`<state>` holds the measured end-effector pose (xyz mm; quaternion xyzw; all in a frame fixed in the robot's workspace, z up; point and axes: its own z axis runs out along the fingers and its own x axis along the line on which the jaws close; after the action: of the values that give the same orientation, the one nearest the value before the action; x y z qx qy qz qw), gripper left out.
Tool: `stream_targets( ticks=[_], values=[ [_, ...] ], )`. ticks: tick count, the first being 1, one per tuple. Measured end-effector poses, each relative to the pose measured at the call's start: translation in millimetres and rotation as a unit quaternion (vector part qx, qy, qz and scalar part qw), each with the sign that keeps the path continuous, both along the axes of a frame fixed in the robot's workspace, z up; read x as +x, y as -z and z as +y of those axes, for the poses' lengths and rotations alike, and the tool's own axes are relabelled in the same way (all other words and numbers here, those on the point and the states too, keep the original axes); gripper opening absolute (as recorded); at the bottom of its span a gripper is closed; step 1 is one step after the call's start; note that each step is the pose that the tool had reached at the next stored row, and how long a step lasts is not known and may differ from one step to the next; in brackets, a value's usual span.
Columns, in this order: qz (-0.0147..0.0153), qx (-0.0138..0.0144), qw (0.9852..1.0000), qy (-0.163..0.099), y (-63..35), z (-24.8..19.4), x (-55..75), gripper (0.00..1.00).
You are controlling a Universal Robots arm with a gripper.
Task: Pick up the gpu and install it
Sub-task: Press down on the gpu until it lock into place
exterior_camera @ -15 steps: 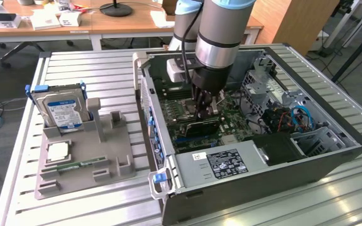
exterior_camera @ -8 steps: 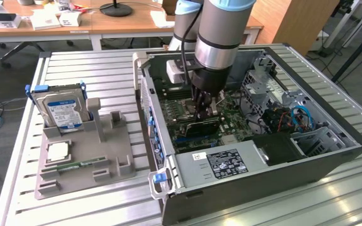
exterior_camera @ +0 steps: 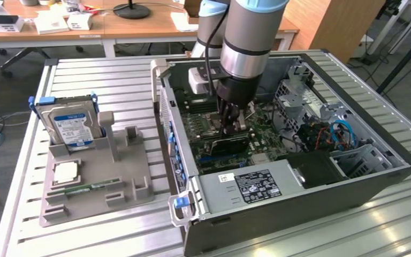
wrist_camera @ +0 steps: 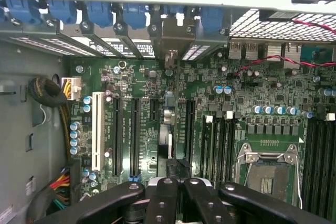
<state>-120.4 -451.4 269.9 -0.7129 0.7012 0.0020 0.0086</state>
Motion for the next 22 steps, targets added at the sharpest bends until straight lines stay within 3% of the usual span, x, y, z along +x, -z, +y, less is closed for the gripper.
stream_targets(
  ticks=[22],
  values=[
    [0.0, 0.0, 1.0, 0.0, 6.7, 0.0, -0.8, 0.1]
  ],
)
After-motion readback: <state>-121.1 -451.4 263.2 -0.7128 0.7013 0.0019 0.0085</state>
